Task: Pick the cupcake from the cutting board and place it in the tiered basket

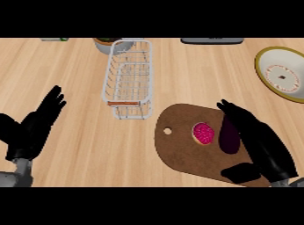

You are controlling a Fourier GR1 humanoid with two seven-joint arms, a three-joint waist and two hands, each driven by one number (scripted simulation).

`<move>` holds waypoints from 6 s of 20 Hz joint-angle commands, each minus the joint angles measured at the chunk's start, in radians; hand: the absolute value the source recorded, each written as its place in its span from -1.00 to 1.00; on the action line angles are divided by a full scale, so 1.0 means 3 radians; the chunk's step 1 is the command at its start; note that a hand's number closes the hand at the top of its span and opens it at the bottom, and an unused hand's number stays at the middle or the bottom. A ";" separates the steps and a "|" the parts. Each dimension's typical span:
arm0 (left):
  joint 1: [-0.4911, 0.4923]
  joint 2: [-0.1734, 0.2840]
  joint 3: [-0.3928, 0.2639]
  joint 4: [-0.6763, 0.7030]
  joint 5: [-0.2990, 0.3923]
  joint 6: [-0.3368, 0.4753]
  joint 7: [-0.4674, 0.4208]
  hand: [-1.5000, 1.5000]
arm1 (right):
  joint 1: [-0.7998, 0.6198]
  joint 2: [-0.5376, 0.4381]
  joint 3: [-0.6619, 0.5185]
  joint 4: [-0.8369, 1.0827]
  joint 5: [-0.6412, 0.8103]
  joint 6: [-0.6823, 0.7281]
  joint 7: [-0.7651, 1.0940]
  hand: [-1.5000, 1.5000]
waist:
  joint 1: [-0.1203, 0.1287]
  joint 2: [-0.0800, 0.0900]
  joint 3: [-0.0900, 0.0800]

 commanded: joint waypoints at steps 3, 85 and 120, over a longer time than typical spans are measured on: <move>-0.0084 -0.0018 0.0050 0.0021 0.0051 -0.0057 0.0057 0.00 | -0.0419 0.0083 0.0276 -0.0684 -0.0142 0.1050 0.1343 -1.00 | 0.0022 0.0021 0.0018; 0.0267 -0.0550 0.0602 -0.0164 -0.0540 -0.0724 0.0001 0.00 | -0.1548 0.1355 -0.1546 0.0504 0.0064 0.1250 -0.0941 1.00 | 0.0059 0.0029 0.0029; -0.0031 -0.0675 0.0792 0.0082 -0.0647 -0.0823 0.0008 0.00 | -0.3032 0.2444 -0.0922 0.3143 0.0696 -0.0257 -0.0754 1.00 | 0.0087 0.0048 0.0031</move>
